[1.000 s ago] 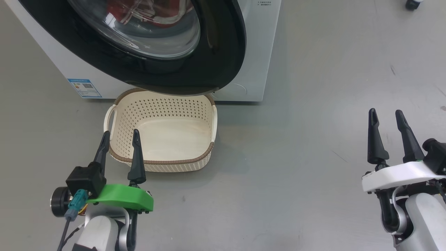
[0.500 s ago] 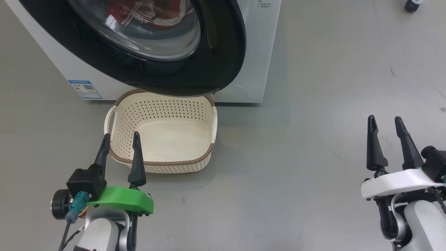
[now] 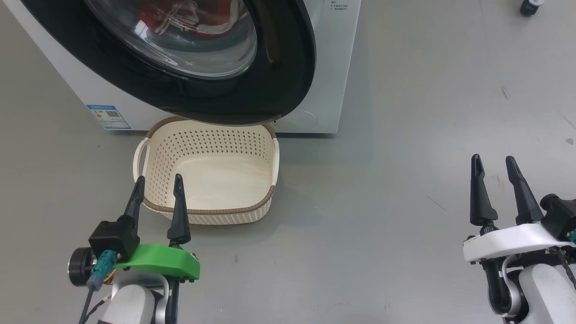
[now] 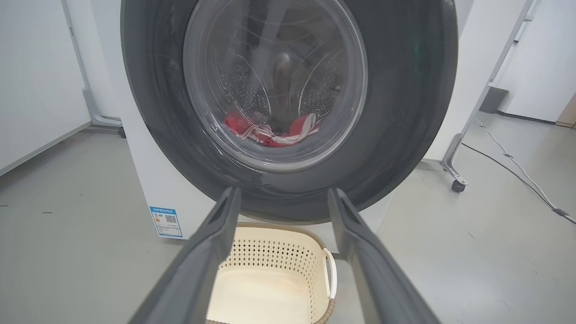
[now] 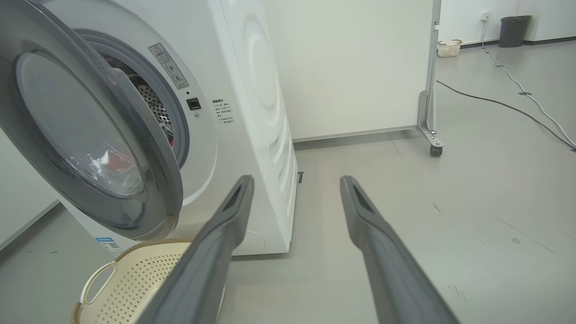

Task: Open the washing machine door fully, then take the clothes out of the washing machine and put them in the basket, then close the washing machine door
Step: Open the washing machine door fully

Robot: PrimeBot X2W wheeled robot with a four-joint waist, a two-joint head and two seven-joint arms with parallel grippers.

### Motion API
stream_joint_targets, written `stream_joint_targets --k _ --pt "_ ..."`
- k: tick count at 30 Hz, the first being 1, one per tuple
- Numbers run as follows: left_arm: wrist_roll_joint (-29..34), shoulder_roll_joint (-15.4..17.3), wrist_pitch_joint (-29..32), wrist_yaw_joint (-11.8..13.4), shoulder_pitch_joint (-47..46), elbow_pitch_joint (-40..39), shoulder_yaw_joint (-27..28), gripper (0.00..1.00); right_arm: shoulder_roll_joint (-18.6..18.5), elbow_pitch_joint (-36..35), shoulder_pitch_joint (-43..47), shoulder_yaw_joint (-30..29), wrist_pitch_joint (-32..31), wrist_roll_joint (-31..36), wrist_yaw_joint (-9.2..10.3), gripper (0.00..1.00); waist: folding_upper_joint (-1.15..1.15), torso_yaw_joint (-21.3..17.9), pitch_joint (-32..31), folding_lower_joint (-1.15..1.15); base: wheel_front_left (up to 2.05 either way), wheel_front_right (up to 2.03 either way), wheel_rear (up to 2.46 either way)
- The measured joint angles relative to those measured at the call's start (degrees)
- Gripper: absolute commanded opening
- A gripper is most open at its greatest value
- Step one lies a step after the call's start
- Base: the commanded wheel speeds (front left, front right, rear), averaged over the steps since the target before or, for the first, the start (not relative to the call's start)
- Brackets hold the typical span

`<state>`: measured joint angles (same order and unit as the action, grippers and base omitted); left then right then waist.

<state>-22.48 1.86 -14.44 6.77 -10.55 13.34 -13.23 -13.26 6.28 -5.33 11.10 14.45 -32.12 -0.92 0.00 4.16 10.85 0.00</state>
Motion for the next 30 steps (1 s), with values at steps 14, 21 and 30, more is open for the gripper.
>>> stream_joint_targets --k 14,21,30 --pt "0.0 0.0 0.0 0.0 0.0 0.0 -0.3 1.0 0.6 -0.2 0.2 -0.6 0.0 0.6 -0.54 1.0 0.0 0.0 -0.2 0.0 0.0 0.0 0.0" --pt "0.0 0.0 0.0 0.0 0.0 0.0 -0.4 1.0 0.8 -0.3 0.3 -1.1 0.0 1.0 -0.73 1.0 0.0 0.1 -0.1 0.0 0.0 0.0 0.0" --pt "0.0 0.0 0.0 0.0 0.0 0.0 -0.3 1.0 1.1 -0.3 0.3 -1.5 0.0 1.0 -1.03 1.0 0.0 0.0 0.2 0.0 0.0 0.0 0.0"
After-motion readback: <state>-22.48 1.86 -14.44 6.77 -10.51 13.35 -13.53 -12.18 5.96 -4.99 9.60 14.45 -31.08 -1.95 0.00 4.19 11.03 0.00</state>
